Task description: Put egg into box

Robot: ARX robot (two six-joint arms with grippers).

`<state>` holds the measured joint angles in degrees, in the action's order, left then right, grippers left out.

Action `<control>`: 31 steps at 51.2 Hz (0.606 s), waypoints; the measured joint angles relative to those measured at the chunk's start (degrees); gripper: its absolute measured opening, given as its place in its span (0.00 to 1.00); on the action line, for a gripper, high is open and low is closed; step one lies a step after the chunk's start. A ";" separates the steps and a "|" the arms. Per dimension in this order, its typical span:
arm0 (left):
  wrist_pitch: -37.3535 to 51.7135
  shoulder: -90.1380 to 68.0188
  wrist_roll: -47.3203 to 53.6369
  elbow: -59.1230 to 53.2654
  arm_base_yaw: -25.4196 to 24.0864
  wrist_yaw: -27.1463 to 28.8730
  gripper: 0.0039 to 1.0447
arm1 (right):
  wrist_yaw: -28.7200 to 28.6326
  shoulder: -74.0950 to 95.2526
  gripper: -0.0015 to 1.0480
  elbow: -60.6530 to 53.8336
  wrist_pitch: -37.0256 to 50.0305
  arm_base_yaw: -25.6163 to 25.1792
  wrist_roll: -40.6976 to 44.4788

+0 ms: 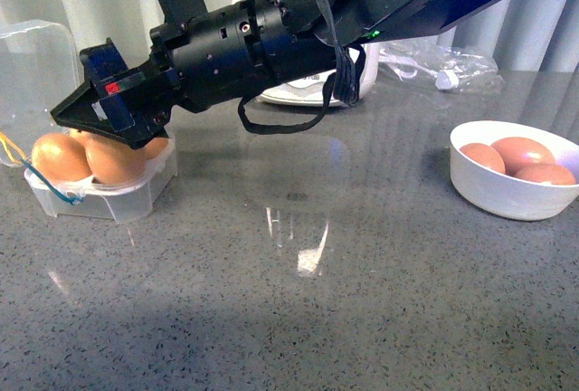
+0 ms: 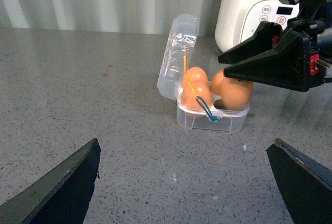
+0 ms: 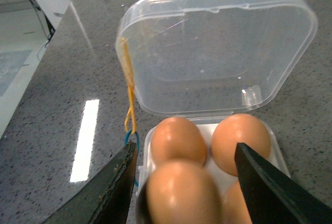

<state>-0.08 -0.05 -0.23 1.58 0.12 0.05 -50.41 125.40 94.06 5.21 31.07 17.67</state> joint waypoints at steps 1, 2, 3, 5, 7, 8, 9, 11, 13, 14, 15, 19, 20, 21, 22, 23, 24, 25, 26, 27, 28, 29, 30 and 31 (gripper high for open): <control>0.00 0.00 0.00 0.00 0.00 0.00 0.94 | 0.22 0.02 0.64 0.00 0.22 -0.02 -0.09; 0.00 0.00 0.00 0.00 0.00 0.00 0.94 | 0.37 0.02 0.67 0.00 0.50 -0.02 -0.22; 0.02 0.00 0.00 0.00 0.00 0.00 0.94 | 0.48 0.02 0.68 0.00 0.70 -0.02 -0.28; 0.00 0.00 0.00 0.00 0.00 0.00 0.94 | 0.85 0.02 0.73 0.00 1.38 -0.09 -0.70; 0.00 0.00 0.00 0.00 0.00 0.00 0.94 | 0.81 0.02 0.79 0.00 1.57 -0.20 -1.01; 0.00 0.00 0.00 0.00 0.00 0.00 0.94 | 0.72 0.02 0.81 0.00 1.55 -0.24 -1.03; 0.00 0.00 0.00 0.00 0.00 0.00 0.94 | 0.66 0.02 0.84 -0.04 1.57 -0.26 -1.14; 0.00 0.00 0.00 0.00 0.00 0.00 0.94 | 0.74 -0.13 0.91 -0.57 2.40 -0.35 -1.66; 0.00 0.00 0.00 0.00 0.00 0.00 0.94 | 0.76 -0.48 0.95 -1.51 3.32 -0.44 -2.16; 0.00 0.00 0.00 0.00 0.00 0.00 0.94 | 0.81 -0.76 0.94 -2.08 3.67 -0.46 -2.40; 0.02 0.00 0.00 0.00 0.00 0.00 0.94 | 1.09 -1.40 0.93 -3.21 4.61 -0.59 -2.78; 0.00 0.00 0.00 0.00 0.00 0.00 0.94 | 2.43 -3.06 0.93 -5.51 7.45 -0.94 -4.50; 0.00 0.00 0.00 0.00 0.00 0.00 0.94 | 2.64 -3.37 0.93 -5.88 8.00 -1.01 -4.87; 0.00 0.00 0.00 0.00 0.00 0.00 0.94 | 3.43 -4.28 0.93 -6.88 9.49 -1.20 -6.08; 0.00 0.00 0.00 0.00 0.00 0.00 0.94 | 4.28 -5.03 0.93 -7.67 10.73 -1.40 -6.73; 0.00 0.00 0.00 0.00 0.00 0.00 0.94 | 4.52 -5.42 0.93 -8.07 11.37 -1.51 -7.19; 0.02 0.00 0.00 0.00 0.00 0.00 0.94 | 5.64 -6.05 0.93 -8.66 12.31 -1.70 -7.89; 0.02 0.00 0.00 0.00 0.00 0.00 0.94 | 6.99 -6.88 0.93 -9.46 13.60 -1.99 -8.76; 0.00 0.00 0.00 0.00 0.00 0.00 0.94 | 8.46 -7.96 0.93 -10.51 15.26 -2.40 -9.92; 0.00 0.00 0.00 0.00 0.00 0.00 0.94 | 9.57 -8.44 0.93 -10.99 15.96 -2.60 -10.38; 0.00 0.00 0.00 0.00 0.00 0.00 0.94 | 10.75 -9.09 0.93 -11.69 16.98 -2.89 -11.08; 0.00 0.00 0.00 0.00 0.00 0.00 0.94 | 11.93 -9.79 0.93 -12.39 17.84 -3.19 -12.11; 0.00 0.00 0.00 0.00 0.00 0.00 0.94 | 13.14 -10.49 0.93 -13.07 18.47 -3.56 -12.63; 0.02 0.00 0.00 0.00 0.00 0.00 0.94 | 13.92 -10.95 0.93 -13.53 18.78 -3.80 -13.42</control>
<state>-0.05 -0.05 -0.23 1.58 0.12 0.05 -36.49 114.45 80.53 23.99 27.27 4.25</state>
